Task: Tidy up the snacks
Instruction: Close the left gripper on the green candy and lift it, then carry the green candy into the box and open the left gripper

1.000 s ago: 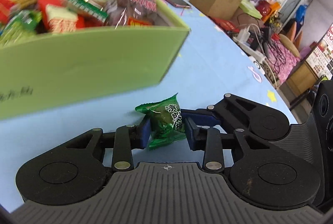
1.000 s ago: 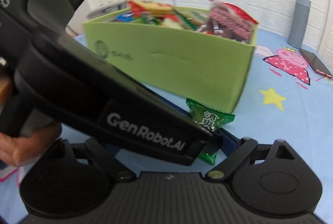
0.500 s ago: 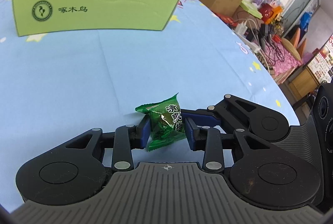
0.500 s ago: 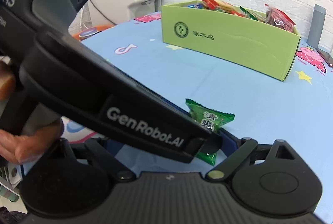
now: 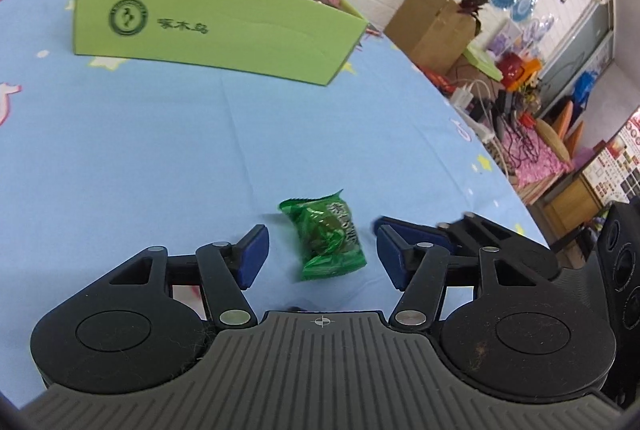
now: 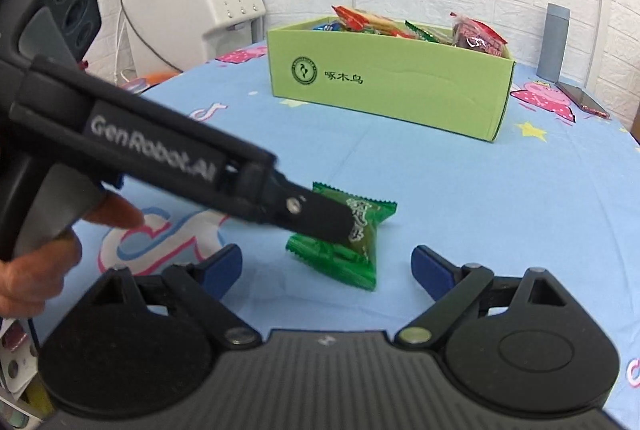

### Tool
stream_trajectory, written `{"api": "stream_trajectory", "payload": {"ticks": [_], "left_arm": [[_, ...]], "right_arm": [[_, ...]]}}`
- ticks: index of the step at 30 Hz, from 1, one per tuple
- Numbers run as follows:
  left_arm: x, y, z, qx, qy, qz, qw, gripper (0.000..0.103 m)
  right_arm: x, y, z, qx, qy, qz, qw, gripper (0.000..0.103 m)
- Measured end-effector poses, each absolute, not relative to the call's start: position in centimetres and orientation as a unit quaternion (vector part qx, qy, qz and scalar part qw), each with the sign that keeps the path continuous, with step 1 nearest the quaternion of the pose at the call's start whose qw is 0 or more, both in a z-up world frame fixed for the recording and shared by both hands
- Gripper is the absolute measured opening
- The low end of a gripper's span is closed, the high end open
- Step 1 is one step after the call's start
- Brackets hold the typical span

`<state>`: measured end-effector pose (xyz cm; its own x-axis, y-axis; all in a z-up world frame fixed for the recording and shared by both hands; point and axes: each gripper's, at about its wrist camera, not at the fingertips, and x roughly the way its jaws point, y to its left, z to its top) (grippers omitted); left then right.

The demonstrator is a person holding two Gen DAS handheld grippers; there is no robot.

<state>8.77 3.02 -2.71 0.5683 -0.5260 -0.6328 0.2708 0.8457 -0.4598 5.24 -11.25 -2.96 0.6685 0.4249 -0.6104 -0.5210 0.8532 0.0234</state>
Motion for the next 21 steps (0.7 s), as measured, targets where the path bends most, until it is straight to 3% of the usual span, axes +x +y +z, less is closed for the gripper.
{"api": "stream_trajectory", "payload": {"ticks": [2, 3, 4, 5, 12, 13, 21], "left_arm": [[9.4, 2.7, -3.2, -0.160, 0.413, -0.230, 0.867, 0.041], [9.8, 2.4, -3.6, -0.160, 0.419, -0.235, 0.862, 0.026], [9.9, 2.2, -3.9, -0.158, 0.420, -0.242, 0.860, 0.012], [9.9, 2.2, -4.0, -0.158, 0.421, -0.246, 0.858, 0.009], [11.8, 2.5, 0.0, -0.163, 0.381, -0.246, 0.876, 0.009], [12.6, 2.9, 0.9, -0.169, 0.373, -0.246, 0.879, 0.009], [23.2, 5.3, 7.6, -0.170, 0.311, -0.208, 0.912, 0.008]], "right_arm": [[5.9, -11.0, -3.2, -0.084, 0.318, 0.257, 0.909, 0.078], [6.1, -11.0, -3.4, -0.084, 0.317, 0.256, 0.909, 0.072], [6.1, -11.1, -3.4, -0.082, 0.313, 0.255, 0.911, 0.057], [5.9, -11.2, -3.2, -0.079, 0.313, 0.259, 0.910, 0.052], [7.9, -11.0, -0.8, -0.064, 0.291, 0.266, 0.917, 0.059], [8.7, -10.9, -0.2, -0.066, 0.280, 0.270, 0.919, 0.062], [19.7, -8.3, 5.8, -0.098, 0.211, 0.278, 0.932, 0.065]]}}
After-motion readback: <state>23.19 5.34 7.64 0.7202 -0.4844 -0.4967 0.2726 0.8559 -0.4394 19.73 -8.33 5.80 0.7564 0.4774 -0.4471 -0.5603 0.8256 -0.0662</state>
